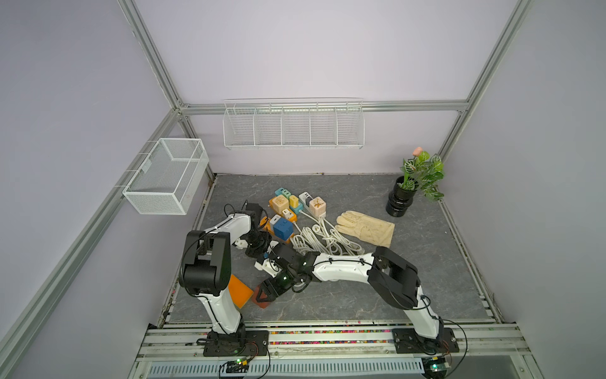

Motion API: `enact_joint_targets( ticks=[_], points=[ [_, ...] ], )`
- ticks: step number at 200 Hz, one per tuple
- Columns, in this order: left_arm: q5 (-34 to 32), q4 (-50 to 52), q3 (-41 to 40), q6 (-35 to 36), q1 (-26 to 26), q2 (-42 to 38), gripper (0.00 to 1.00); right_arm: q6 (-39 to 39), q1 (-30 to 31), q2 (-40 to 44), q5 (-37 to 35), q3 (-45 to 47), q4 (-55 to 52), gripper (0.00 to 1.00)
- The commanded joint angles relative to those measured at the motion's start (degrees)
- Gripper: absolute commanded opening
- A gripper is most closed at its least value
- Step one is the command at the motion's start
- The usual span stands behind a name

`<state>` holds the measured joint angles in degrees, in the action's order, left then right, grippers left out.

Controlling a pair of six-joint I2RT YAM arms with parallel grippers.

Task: Pull the plug off the socket
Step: Place the plug at the center of the board.

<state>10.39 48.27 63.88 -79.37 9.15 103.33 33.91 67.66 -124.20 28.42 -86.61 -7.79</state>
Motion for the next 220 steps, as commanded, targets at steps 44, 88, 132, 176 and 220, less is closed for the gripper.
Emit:
enact_joint_targets(
  ticks=[44, 88, 132, 176, 220],
  points=[
    [-0.15, -2.37, 0.72, 1.32, -0.53, -0.23, 0.0, 4.18, -1.34, -2.97, 1.19, 0.76, 1.34, 0.48],
    [-0.02, -2.62, 0.98, 1.33, -0.53, -0.1, 0.0, 3.48, -1.87, -2.4, -0.66, 0.95, -1.33, 0.65],
    [0.31, -3.03, 1.4, 1.5, -0.53, 0.12, 0.0, -0.9, -1.91, 0.45, -4.75, 0.56, -7.13, 0.81],
    [0.46, -3.01, 2.13, 2.03, -0.53, 0.29, 0.0, -5.18, -1.81, 2.15, -8.33, -1.56, -12.96, 0.89],
    [0.66, -3.1, 2.48, 2.11, -0.53, 0.32, 0.0, -8.34, -1.59, 3.94, -13.59, -3.65, -17.66, 0.89]
  ],
)
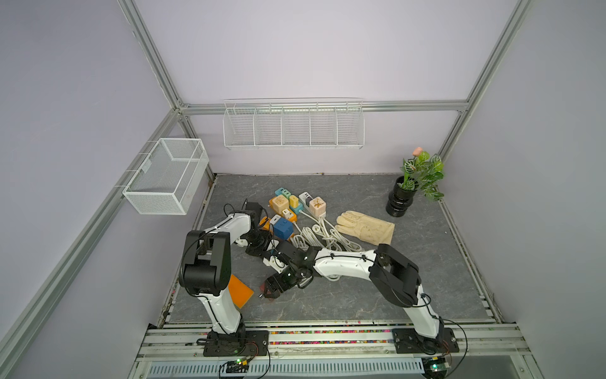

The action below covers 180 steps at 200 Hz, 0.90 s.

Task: Pull the plug off the socket
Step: Place the plug at the center of the board.

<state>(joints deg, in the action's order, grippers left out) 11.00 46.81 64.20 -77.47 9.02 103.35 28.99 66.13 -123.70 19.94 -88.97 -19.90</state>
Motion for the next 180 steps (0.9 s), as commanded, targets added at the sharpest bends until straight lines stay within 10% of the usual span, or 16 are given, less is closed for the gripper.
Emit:
enact_joint_targets(
  ticks=[1, 115, 180],
  points=[
    [0.06, -1.63, 2.15, 0.21, -0.4, 0.28, 0.0, -3.51, 0.0, 3.5, -5.23, -1.29, -5.66, 0.89],
    [0.53, -2.16, 1.61, 0.65, -0.4, -0.17, 0.0, -20.06, -2.47, 20.71, -23.32, 6.73, -5.9, 0.99],
    [0.95, -1.17, 1.49, 1.25, -0.4, 0.01, 0.0, -37.96, -3.2, 12.76, -20.65, 1.97, -1.28, 0.97]
  ],
)
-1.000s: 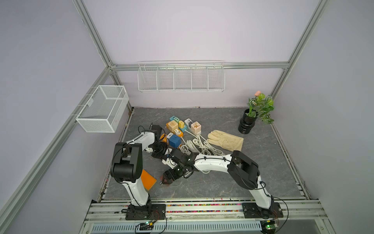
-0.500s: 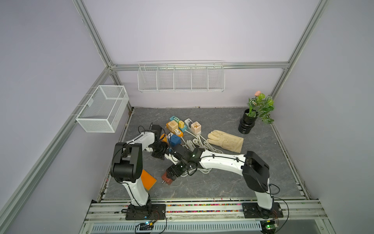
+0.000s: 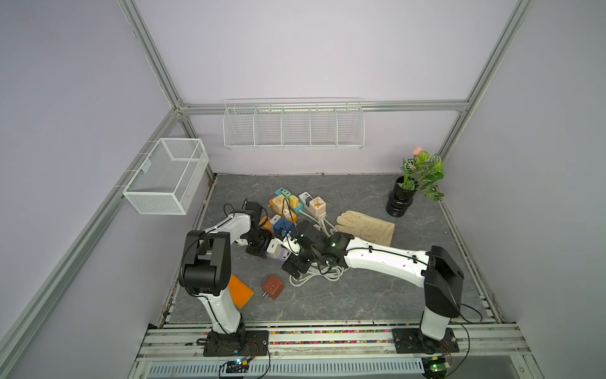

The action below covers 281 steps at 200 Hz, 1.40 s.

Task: Pull the plug off the socket
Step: Remove the plug from the socket.

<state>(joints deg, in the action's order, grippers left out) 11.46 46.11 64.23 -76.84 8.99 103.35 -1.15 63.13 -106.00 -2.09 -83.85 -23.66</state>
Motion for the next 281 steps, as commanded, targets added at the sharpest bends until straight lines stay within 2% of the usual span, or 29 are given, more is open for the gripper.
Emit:
enact_joint_targets(
  ticks=[1, 26, 72, 111, 145, 164, 206, 245, 281],
  points=[
    [0.53, -0.39, 1.49, 0.63, -0.38, 0.01, 0.0, -7.91, -0.16, -5.15, 1.43, -3.42, 2.53, 0.97],
    [0.5, 0.49, 1.61, 0.9, -0.38, 0.1, 0.0, -9.34, -0.47, -10.7, 0.98, -9.55, 2.72, 0.97],
    [0.55, 2.11, 1.78, 1.49, -0.56, -0.17, 0.0, -9.22, -1.35, -18.25, -5.7, -16.62, 4.05, 0.98],
    [0.77, 2.79, 1.93, 2.3, -0.8, -0.24, 0.0, -9.6, -1.58, -21.84, -4.19, -20.99, 2.59, 0.96],
    [0.58, 3.28, 1.98, 2.9, -1.0, -0.25, 0.0, -8.79, -1.78, -23.77, -1.93, -22.84, 1.77, 0.86],
    [0.52, 3.45, 1.96, 3.01, -1.08, -0.17, 0.0, -8.7, -1.79, -24.99, -1.08, -24.37, 0.31, 0.73],
    [0.45, 3.38, 2.11, 3.02, -1.17, -0.16, 0.0, -9.05, -1.75, -24.22, -0.33, -24.43, -1.28, 0.52],
    [0.25, 3.28, 2.65, 2.92, -1.13, 0.18, 0.0, -9.06, -1.76, -23.6, 0.79, -25.17, -2.7, 0.44],
    [0.25, 3.28, 3.01, 2.83, -1.17, 0.75, 0.0, -8.59, -1.81, -22.9, 3.47, -27.42, -5.13, 0.42]
  ],
)
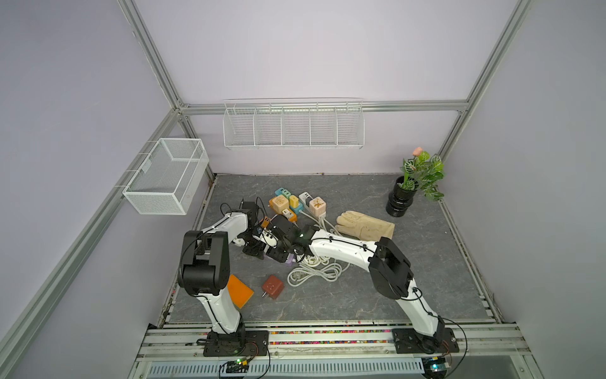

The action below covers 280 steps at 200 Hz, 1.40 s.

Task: Pull the plug off the socket
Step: Remove the plug from the socket.

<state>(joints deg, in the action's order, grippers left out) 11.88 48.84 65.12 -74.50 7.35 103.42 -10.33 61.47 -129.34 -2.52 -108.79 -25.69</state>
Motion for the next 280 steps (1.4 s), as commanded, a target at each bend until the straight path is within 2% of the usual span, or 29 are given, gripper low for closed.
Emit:
enact_joint_targets(
  ticks=[1, 96, 159, 187, 229, 280],
  points=[
    [-0.18, 0.55, 2.11, 0.5, 0.47, 0.66, 0.0, 0.63, -0.18, 0.47, 3.96, -2.56, -3.16, 0.42],
    [0.03, -0.78, 1.67, 0.32, 0.47, 0.87, 0.0, 8.4, -2.53, 0.67, 13.08, -7.81, -8.34, 0.41],
    [0.51, -1.86, 1.41, 0.14, 0.47, 0.93, 0.0, 10.51, -2.65, 2.74, 13.35, -7.61, -10.42, 0.41],
    [0.92, -2.3, 1.41, 0.06, 0.51, 0.91, 0.0, 14.8, -2.62, 10.32, 14.99, 1.81, -5.9, 0.41],
    [1.16, -2.87, 1.75, -0.21, 0.47, 1.13, 0.0, 23.92, -1.95, 23.73, 18.2, 23.18, 4.99, 0.42],
    [1.27, -2.87, 2.72, -0.3, 0.47, 1.27, 0.0, 33.91, 0.17, 30.44, 26.0, 40.42, 14.75, 0.44]
  ],
)
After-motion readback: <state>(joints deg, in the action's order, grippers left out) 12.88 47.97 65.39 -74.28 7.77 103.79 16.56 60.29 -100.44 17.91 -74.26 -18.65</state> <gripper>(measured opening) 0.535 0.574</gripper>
